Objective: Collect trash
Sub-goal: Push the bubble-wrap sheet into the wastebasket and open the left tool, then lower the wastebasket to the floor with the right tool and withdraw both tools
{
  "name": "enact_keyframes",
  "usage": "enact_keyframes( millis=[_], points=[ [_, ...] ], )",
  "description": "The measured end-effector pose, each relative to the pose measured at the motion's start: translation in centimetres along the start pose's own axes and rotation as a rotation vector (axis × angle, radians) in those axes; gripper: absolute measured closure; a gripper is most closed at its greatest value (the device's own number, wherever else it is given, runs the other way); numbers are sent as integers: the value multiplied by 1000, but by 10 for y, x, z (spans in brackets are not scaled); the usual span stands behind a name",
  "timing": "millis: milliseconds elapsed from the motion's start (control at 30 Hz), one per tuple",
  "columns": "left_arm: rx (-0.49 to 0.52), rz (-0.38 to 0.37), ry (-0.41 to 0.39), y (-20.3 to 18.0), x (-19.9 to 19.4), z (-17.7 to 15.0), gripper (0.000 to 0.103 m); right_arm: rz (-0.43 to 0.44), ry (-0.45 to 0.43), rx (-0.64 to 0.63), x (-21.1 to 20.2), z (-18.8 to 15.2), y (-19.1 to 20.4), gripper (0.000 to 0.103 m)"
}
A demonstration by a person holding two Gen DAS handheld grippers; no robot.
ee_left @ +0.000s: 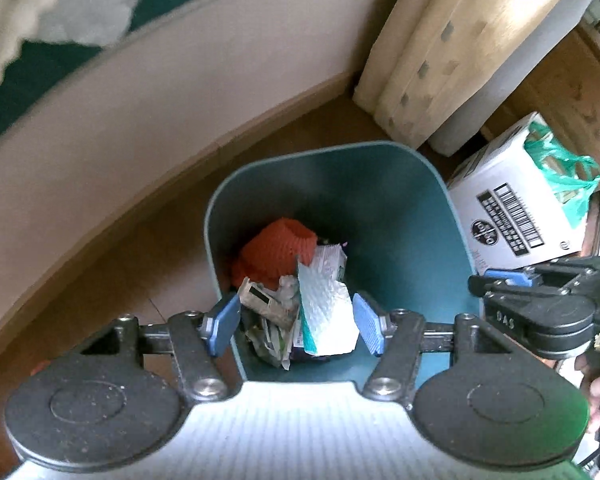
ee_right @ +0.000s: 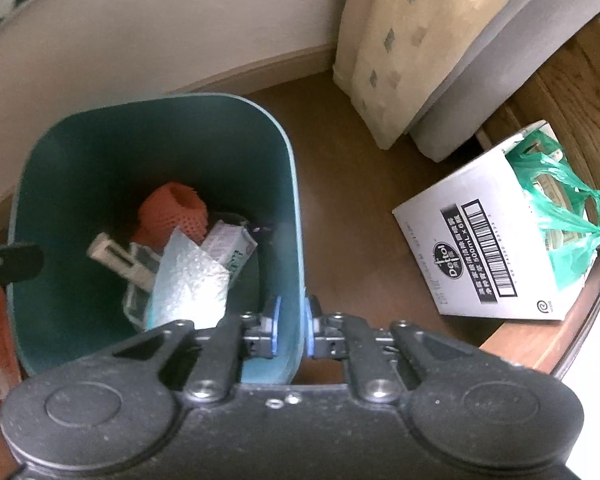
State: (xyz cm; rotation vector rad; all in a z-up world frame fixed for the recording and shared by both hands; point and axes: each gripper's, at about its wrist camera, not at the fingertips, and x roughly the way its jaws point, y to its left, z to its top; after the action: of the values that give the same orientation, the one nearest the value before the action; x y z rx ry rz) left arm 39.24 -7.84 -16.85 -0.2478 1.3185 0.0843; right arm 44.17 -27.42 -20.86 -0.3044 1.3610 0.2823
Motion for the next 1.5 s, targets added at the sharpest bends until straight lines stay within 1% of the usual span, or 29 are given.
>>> enact_keyframes(
  millis=[133,200,267,367,433,467,500,533,567,600,633,700,733,800,833,867,900,1000,1133,1267,1367,1500],
  points=[
    [18,4,-43,-3,-36,-6,42,53,-47,16,-31,-11,1,80],
    [24,1,-66,-6,-55,-9,40,80,-83,16,-50,-18,2,72],
    [28,1,-95,-8,-75,-14,34,105,-117,17,-70,-24,3,71],
    [40,10,-142,-13,-103,-20,33,139,-166,39,-100,-33,2,68],
    [45,10,-172,-18,-123,-26,33,166,-214,59,-121,-40,1,61],
    [44,10,-189,-19,-132,-28,33,176,-238,68,-131,-43,0,54],
    [40,10,-207,-21,-143,-31,30,183,-261,77,-140,-47,-1,48],
    [39,8,-222,-21,-151,-33,28,189,-279,83,-149,-49,-1,46],
    [38,7,-240,-22,-161,-36,25,198,-296,89,-157,-52,0,41],
    [39,8,-254,-24,-167,-38,25,206,-313,96,-165,-56,0,36],
    [42,11,-264,-25,-173,-41,25,214,-327,101,-172,-59,1,33],
    [45,15,-276,-28,-185,-47,25,233,-348,113,-184,-67,2,23],
    [43,18,-284,-29,-191,-50,25,244,-359,122,-190,-72,2,21],
    [44,23,-297,-31,-201,-56,25,262,-378,135,-199,-80,2,13],
    [42,22,-299,-31,-205,-58,24,265,-391,140,-203,-85,3,10],
    [41,20,-299,-32,-208,-60,22,266,-404,143,-207,-89,4,5],
    [41,21,-299,-33,-210,-63,22,266,-414,147,-211,-95,5,3],
    [37,29,-296,-35,-216,-72,22,270,-426,157,-219,-108,7,1],
    [27,37,-297,-37,-222,-85,22,251,-479,169,-231,-125,11,0],
    [29,52,-305,-39,-229,-94,22,248,-517,198,-239,-132,11,0],
    [24,54,-310,-39,-233,-100,22,238,-526,219,-238,-138,12,0],
    [20,67,-318,-36,-236,-108,22,210,-517,193,-233,-148,20,0]
  ],
)
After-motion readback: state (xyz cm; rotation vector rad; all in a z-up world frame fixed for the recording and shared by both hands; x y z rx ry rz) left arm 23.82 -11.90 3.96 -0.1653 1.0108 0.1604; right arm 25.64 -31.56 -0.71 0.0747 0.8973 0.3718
